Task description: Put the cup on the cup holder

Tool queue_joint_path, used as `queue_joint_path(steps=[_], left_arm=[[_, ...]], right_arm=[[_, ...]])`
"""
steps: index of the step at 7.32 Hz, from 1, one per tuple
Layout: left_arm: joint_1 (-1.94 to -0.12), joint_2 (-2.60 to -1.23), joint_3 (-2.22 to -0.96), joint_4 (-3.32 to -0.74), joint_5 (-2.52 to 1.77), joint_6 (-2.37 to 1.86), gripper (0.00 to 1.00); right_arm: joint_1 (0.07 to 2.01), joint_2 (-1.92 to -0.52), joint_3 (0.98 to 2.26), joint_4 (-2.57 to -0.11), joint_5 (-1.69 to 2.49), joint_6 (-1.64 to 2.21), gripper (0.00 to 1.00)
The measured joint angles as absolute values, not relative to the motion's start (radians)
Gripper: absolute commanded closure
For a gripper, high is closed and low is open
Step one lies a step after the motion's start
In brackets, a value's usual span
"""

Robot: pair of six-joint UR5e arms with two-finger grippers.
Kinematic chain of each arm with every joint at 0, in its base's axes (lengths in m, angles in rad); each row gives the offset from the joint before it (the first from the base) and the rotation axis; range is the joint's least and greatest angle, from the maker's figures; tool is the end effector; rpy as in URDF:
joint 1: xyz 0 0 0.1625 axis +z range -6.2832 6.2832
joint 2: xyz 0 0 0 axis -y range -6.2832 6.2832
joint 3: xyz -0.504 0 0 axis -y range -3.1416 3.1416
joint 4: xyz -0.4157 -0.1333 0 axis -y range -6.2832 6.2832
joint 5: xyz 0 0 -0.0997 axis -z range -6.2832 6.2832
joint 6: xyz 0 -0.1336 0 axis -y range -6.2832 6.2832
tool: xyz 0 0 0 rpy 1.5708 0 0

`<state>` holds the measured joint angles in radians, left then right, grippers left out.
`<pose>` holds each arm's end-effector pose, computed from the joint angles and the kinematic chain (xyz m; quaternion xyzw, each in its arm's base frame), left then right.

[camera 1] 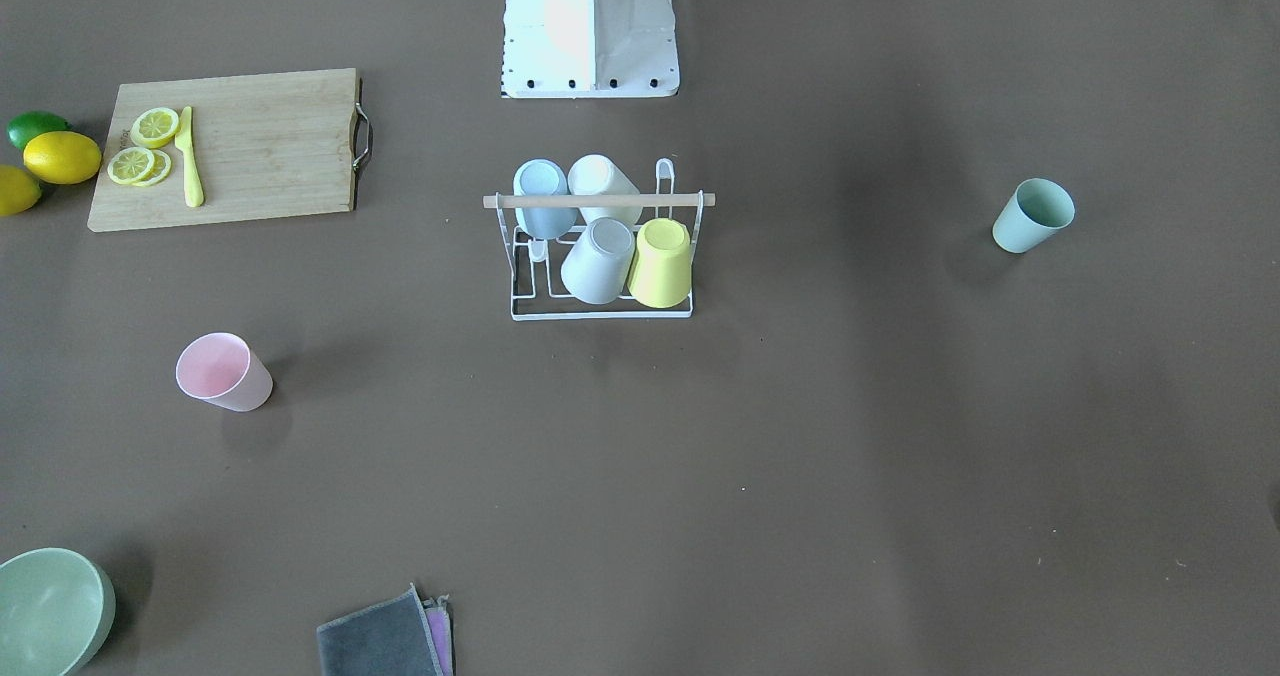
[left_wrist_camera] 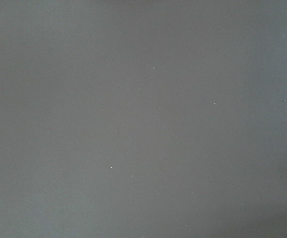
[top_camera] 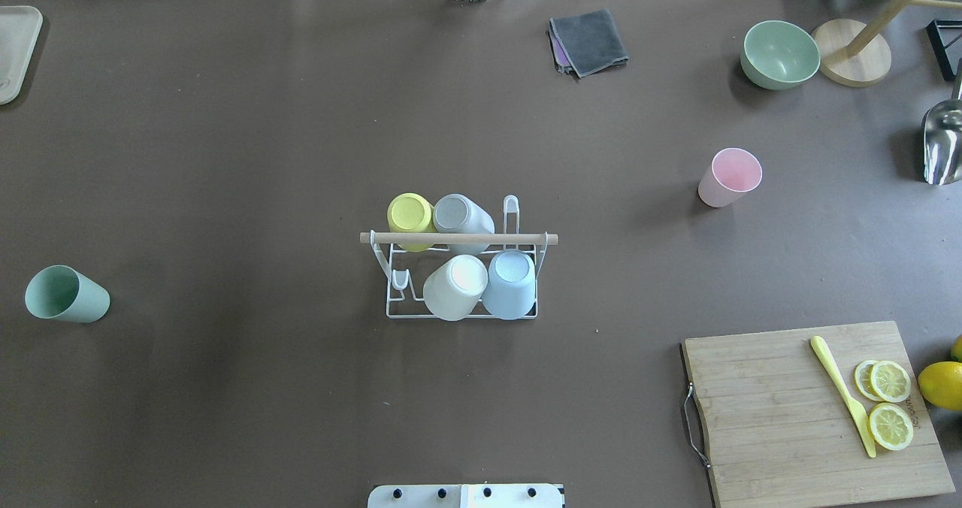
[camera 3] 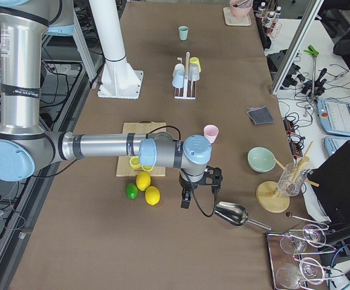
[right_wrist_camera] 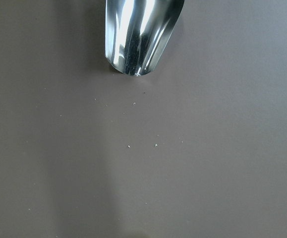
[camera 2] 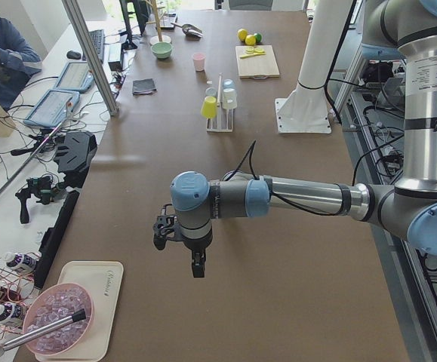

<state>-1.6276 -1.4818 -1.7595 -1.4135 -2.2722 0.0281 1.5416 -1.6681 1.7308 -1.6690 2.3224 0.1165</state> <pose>-0.0733 -0.4591 0.7308 -0.0124 0.3443 -0.0234 0.9385 0.0286 -0.4631 0.7392 -0.0432 -0.3648 0.0471 0.9289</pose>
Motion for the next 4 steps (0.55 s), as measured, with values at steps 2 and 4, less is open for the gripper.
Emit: queue_joint_path(steps=[2, 4], left_arm=[[-1.628, -1.482, -1.765, -1.413, -2.273, 0.03, 0.02], [-1.628, -1.481, -1.767, -1.413, -2.272, 0.03, 0.02]], right_arm=[[1.542, -1.668, 1.728, -1.669, 2.322, 0.116, 0.0], [1.542, -1.667, 1.729, -1.669, 2.323, 0.112, 0.0]])
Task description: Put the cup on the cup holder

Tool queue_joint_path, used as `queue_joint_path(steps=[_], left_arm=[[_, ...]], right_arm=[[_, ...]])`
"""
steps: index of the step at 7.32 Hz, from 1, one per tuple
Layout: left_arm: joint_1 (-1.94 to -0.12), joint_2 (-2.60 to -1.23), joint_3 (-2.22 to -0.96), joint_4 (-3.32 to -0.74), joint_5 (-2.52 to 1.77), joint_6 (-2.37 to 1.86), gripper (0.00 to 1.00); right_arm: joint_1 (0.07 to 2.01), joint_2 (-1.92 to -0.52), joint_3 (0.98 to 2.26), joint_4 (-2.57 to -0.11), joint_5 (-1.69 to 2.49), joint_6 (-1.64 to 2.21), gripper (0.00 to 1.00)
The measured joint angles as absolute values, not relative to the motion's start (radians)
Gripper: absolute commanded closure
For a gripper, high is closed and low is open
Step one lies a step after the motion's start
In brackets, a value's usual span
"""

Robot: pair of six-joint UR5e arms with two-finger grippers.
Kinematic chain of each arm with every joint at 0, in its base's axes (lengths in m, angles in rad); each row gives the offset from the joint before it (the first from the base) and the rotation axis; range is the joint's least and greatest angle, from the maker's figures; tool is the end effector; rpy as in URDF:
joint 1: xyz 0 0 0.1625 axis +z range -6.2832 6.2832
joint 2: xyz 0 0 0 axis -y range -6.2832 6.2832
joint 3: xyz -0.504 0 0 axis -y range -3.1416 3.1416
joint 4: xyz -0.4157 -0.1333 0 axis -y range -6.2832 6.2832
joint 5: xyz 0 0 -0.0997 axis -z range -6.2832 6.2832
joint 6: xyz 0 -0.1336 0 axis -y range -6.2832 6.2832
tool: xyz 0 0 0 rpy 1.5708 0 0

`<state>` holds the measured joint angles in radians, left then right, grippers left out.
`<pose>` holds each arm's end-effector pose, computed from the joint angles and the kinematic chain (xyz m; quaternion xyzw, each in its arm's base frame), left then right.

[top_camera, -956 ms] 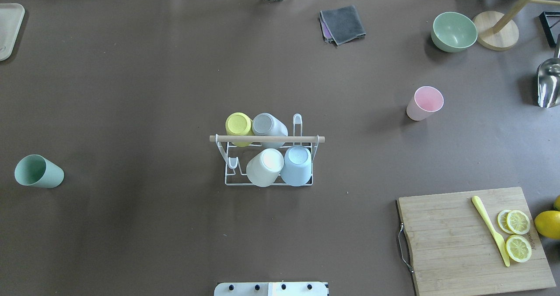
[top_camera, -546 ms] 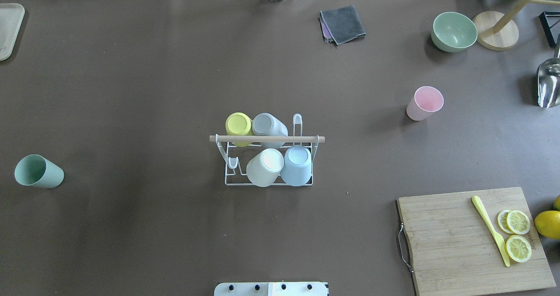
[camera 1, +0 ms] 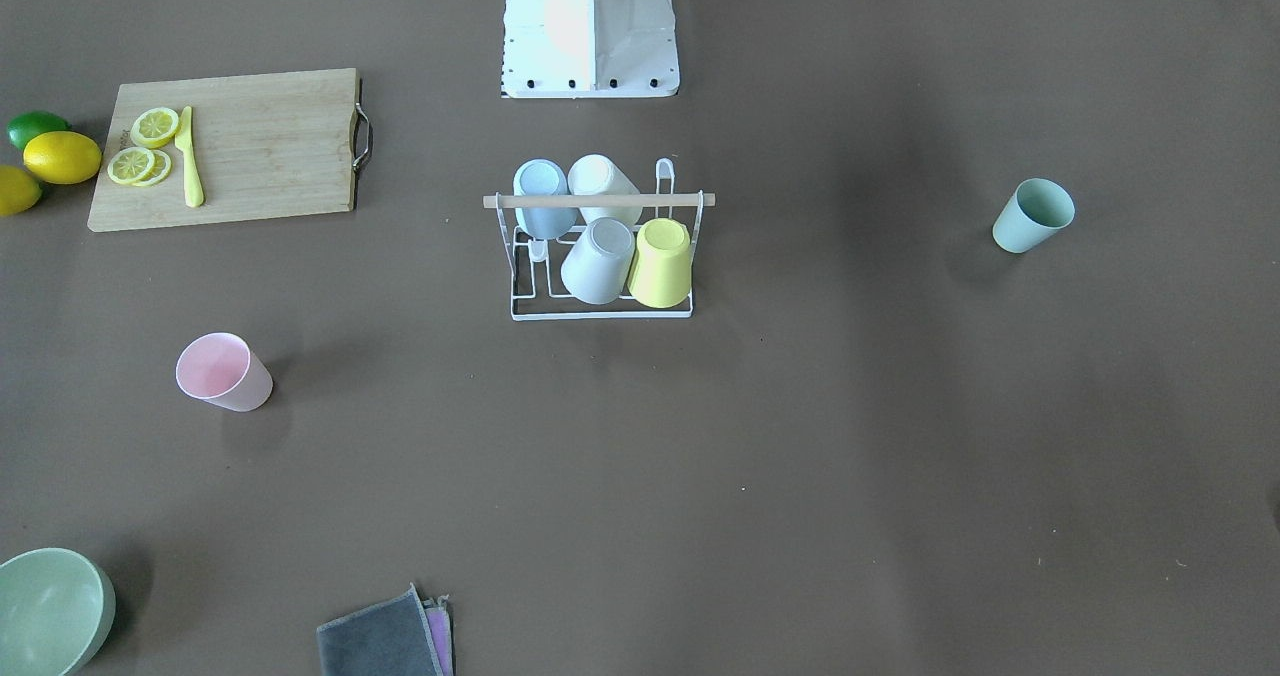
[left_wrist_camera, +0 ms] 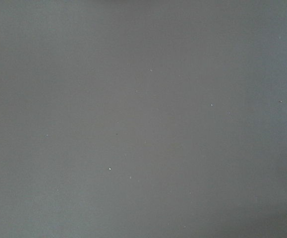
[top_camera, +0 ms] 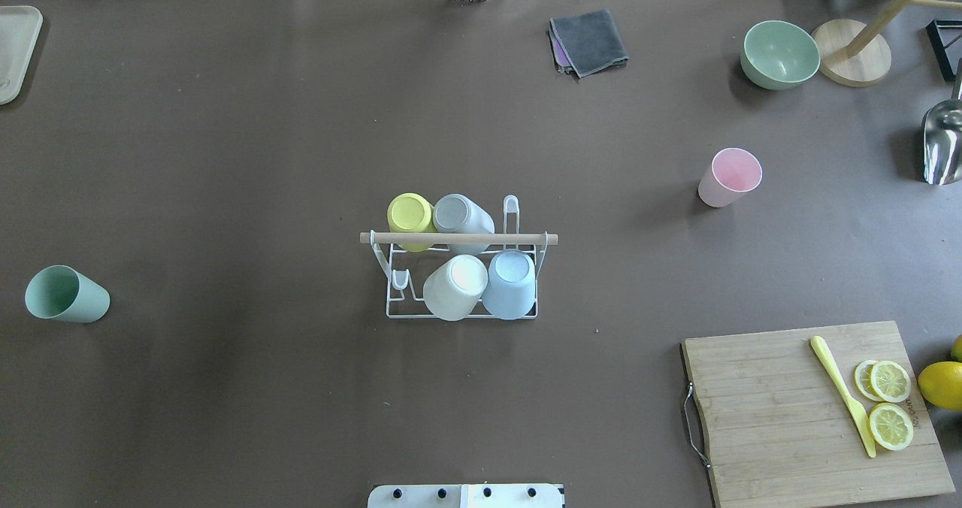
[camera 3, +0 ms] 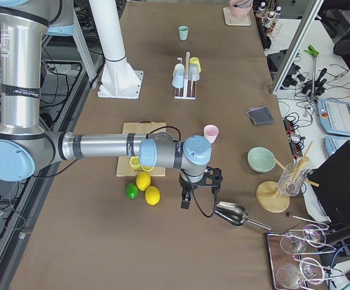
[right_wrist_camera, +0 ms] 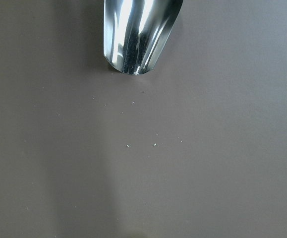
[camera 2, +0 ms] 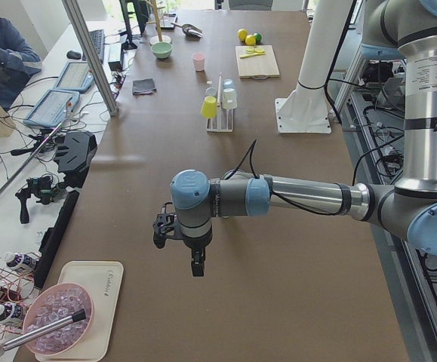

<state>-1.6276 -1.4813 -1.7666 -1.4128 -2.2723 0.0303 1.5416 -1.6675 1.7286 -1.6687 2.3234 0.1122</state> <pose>-0.0733 -0.4592 0.7274 -0.0093 0.3442 -0.0213 0.9386 0.0285 -0.4633 0.7399 -0.0430 -0.3653 0.0453 0.9288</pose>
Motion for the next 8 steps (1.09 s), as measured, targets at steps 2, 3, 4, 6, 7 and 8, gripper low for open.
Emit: queue_joint_path(steps=[2, 3, 4, 6, 7, 8], left_arm=[[-1.628, -1.481, -1.767, -1.413, -2.273, 0.029, 0.02], [-1.628, -1.48, -1.767, -1.413, -2.274, 0.028, 0.02], [-1.63, -1.475, -1.772, -1.413, -2.29, 0.028, 0.02], [-1.631, -1.46, -1.783, -1.414, -2.341, 0.024, 0.03], [-1.627, -1.466, -1.789, -1.415, -2.358, 0.021, 0.03], [-1.613, -1.475, -1.79, -1.416, -2.372, 0.02, 0.03]], right_arm=[[1.542, -1.665, 1.732, -1.652, 2.325, 0.107, 0.0], [1.542, -1.664, 1.733, -1.62, 2.327, 0.106, 0.0], [1.54, -1.663, 1.734, -1.593, 2.328, 0.106, 0.0], [1.514, -1.661, 1.737, -1.549, 2.33, 0.104, 0.0], [1.491, -1.659, 1.738, -1.506, 2.33, 0.106, 0.0], [1.463, -1.657, 1.738, -1.468, 2.33, 0.109, 0.0]])
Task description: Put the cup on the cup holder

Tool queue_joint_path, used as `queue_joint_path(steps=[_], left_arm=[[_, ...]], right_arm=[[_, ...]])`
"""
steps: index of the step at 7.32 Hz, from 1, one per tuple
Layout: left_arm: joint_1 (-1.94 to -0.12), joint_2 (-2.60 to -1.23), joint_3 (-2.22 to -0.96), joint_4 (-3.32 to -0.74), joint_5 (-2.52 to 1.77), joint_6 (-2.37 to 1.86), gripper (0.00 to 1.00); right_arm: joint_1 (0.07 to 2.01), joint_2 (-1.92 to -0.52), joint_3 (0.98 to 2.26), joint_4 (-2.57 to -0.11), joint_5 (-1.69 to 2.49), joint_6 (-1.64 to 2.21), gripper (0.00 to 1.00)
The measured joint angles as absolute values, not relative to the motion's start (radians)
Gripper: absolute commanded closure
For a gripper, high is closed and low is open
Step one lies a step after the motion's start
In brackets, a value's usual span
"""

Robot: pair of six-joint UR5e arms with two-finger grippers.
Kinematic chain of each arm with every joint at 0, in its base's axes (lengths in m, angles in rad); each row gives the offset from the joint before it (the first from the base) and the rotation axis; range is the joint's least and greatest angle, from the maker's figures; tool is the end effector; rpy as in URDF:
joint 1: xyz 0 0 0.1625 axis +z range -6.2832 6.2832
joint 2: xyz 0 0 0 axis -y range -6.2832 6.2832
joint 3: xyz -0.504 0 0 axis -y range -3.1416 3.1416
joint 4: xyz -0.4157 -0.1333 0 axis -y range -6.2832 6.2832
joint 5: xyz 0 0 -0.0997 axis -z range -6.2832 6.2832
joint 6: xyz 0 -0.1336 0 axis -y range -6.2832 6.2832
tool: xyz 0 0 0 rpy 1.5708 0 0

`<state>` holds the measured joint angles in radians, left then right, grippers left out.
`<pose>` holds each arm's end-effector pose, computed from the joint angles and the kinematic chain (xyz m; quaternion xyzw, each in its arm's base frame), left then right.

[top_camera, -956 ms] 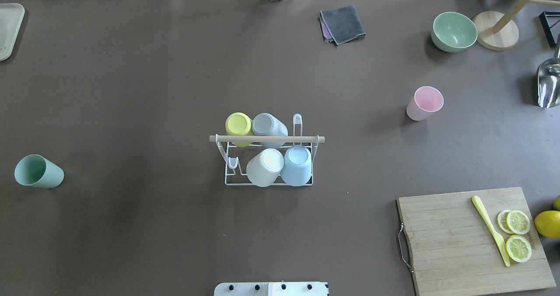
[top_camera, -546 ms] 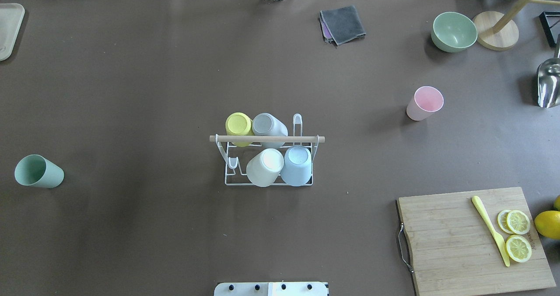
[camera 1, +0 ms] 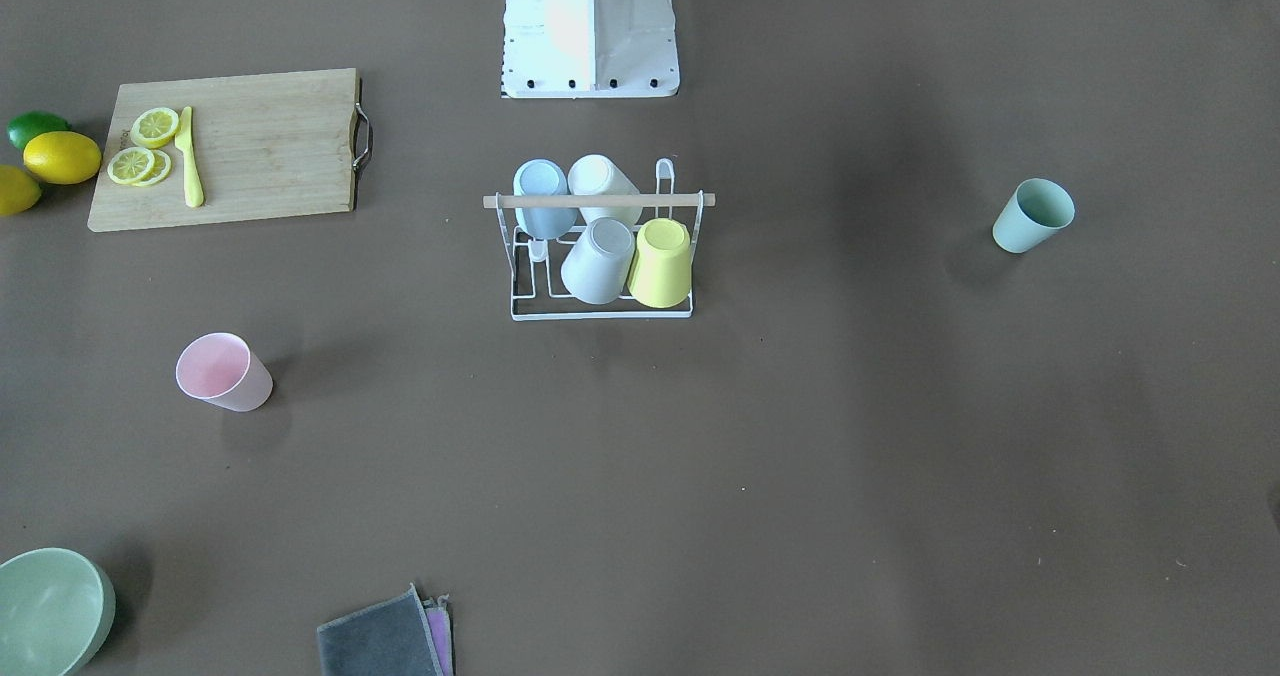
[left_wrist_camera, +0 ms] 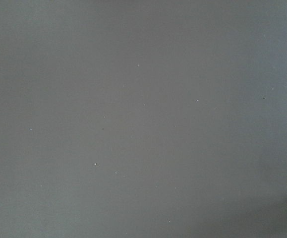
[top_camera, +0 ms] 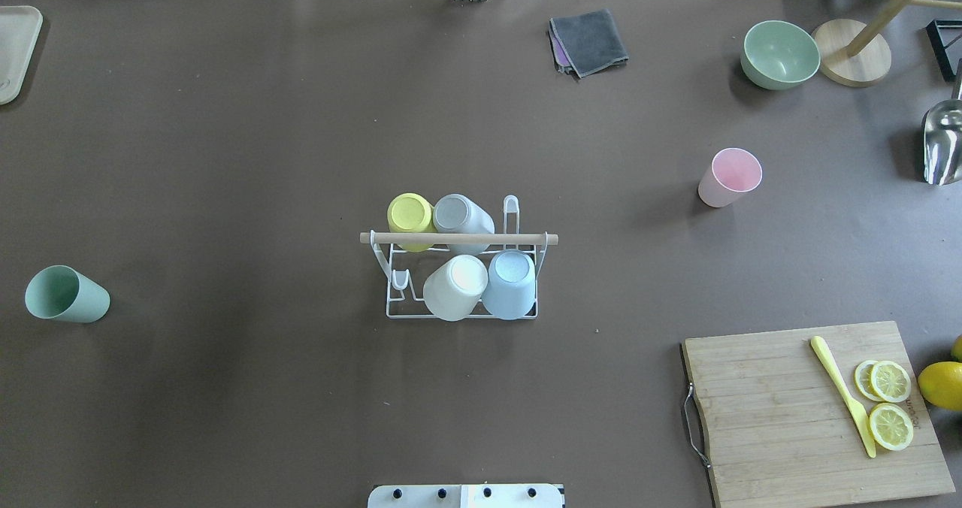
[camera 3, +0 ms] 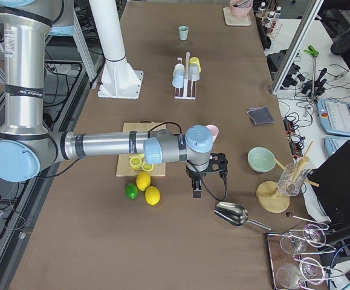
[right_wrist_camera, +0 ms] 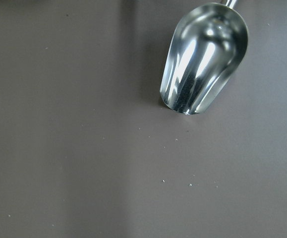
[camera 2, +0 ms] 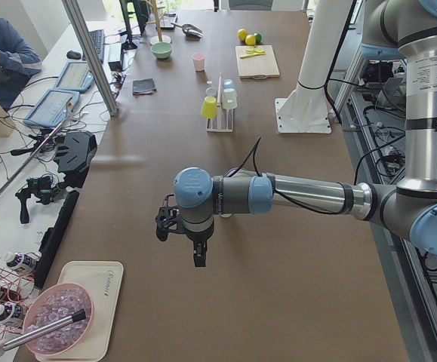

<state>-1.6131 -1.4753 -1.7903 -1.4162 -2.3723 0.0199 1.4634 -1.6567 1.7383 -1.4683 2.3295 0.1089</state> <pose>-0.0568 -0.4593 0.7087 -0.0019 0.3903 -0.0163 0.9205 -0.0110 -0.4885 0.7078 0.0451 -0.3758 -0.0333 0.9250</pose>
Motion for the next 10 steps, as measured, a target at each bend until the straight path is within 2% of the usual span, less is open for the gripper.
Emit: queue_joint_path(steps=[5, 10], left_arm=[[-1.384, -1.558, -1.768, -1.385, -2.311, 0.024, 0.02], [-1.25, -1.721, -1.753, -1.057, -2.177, 0.099, 0.02]], right_arm=[[1.345, -1.5, 1.684, -1.444, 2.33, 0.068, 0.0], [1.23, -1.251, 1.61, -1.571, 2.327, 0.144, 0.0]])
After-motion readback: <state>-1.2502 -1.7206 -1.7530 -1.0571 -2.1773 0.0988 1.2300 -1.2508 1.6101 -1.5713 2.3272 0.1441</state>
